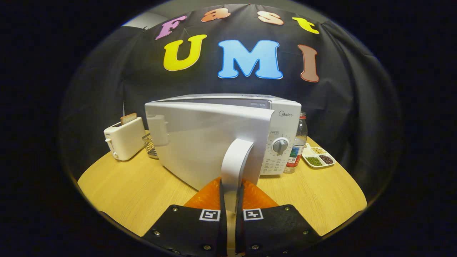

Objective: Open the microwave, put the food inside, and close the microwave door.

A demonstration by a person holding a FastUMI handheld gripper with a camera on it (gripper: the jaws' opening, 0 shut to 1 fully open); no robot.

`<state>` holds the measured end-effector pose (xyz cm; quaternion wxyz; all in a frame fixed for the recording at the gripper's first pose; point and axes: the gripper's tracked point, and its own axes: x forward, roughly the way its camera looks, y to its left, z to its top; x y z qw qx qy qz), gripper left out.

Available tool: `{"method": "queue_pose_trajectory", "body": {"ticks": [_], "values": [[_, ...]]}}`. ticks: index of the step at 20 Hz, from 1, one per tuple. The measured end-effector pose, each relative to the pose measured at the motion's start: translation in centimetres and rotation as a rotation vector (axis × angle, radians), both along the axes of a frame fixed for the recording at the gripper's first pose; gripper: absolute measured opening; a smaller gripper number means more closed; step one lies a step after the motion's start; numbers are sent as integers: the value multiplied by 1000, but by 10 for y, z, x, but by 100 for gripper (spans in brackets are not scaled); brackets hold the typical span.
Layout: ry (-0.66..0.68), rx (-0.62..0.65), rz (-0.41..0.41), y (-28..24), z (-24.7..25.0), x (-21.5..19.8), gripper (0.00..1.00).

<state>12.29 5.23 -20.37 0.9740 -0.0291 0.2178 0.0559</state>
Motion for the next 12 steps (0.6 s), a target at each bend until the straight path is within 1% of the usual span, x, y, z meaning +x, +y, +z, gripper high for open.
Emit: {"method": "queue_pose_trajectory", "body": {"ticks": [6,10,12], "values": [[5,1,102,58,0,-57,9],[8,-4,159,97,0,-86,11],[13,-22,182,114,-3,-98,14]]}}
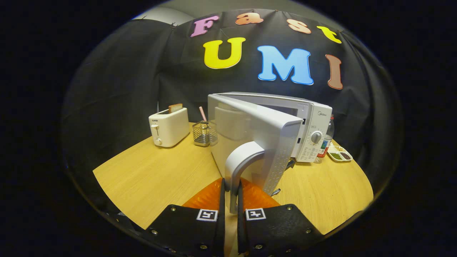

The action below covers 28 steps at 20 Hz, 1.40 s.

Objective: Open the microwave, put the food inside, and close the microwave door.

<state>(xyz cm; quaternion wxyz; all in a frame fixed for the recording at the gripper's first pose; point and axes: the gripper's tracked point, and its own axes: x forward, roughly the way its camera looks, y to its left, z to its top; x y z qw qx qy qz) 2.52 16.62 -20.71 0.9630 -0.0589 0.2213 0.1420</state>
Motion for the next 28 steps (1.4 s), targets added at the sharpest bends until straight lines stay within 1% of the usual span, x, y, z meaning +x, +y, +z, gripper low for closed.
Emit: {"method": "queue_pose_trajectory", "body": {"ticks": [5,7,14,17,20,21,22,23,24,25,26,27,28], "values": [[51,-22,67,43,-18,-32,14],[56,-34,96,60,-20,-38,16],[58,-70,174,112,-23,-53,16],[71,-33,247,146,-22,-70,18],[73,-31,355,176,-21,-91,20],[75,-10,390,185,-19,-98,26],[68,12,413,189,-12,-105,29],[53,33,427,191,-3,-110,43],[38,55,434,190,5,-114,52],[27,78,438,188,14,-117,67],[15,101,439,184,21,-120,74],[-2,116,430,178,30,-121,87],[-21,126,416,169,40,-121,91]]}}
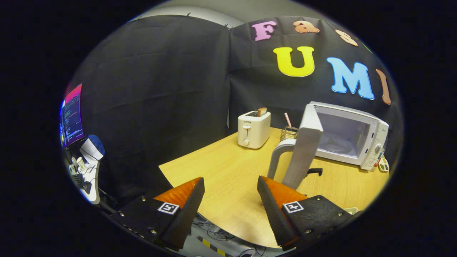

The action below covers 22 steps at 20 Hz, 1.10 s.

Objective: Open the microwave, put the food inside, and close the microwave door.

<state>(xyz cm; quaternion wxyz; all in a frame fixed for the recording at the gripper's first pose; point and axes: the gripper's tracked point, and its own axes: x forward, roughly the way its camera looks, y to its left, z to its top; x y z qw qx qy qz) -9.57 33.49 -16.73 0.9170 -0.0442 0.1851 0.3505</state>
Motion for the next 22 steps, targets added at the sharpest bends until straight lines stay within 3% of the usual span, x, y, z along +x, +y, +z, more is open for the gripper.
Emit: {"method": "queue_pose_trajectory", "body": {"ticks": [4,8,15,22], "values": [[-78,16,-91,-52,25,11,92],[-108,-46,-201,-117,17,27,92],[-44,-87,-377,-209,-22,38,92],[87,-112,-487,-258,-79,40,92]]}}
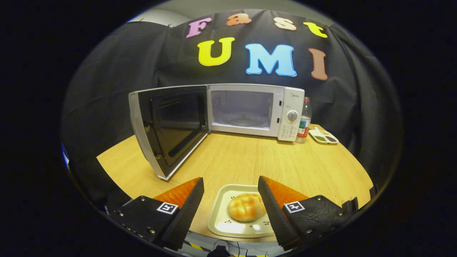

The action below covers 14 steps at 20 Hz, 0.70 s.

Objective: Open the microwave, put the food inside, and close the microwave door.

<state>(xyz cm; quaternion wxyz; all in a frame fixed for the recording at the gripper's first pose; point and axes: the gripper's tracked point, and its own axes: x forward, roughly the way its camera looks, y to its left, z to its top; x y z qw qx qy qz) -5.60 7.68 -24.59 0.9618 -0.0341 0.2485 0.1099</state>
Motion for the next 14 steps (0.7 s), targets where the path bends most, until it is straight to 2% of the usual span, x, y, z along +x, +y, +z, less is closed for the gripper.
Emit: {"method": "queue_pose_trajectory", "body": {"ticks": [5,7,9,14], "values": [[112,-29,-78,-25,-44,1,93],[143,-18,-82,-28,-54,2,93],[164,-11,-91,-31,-60,4,98],[217,10,-103,-31,-73,5,98]]}}
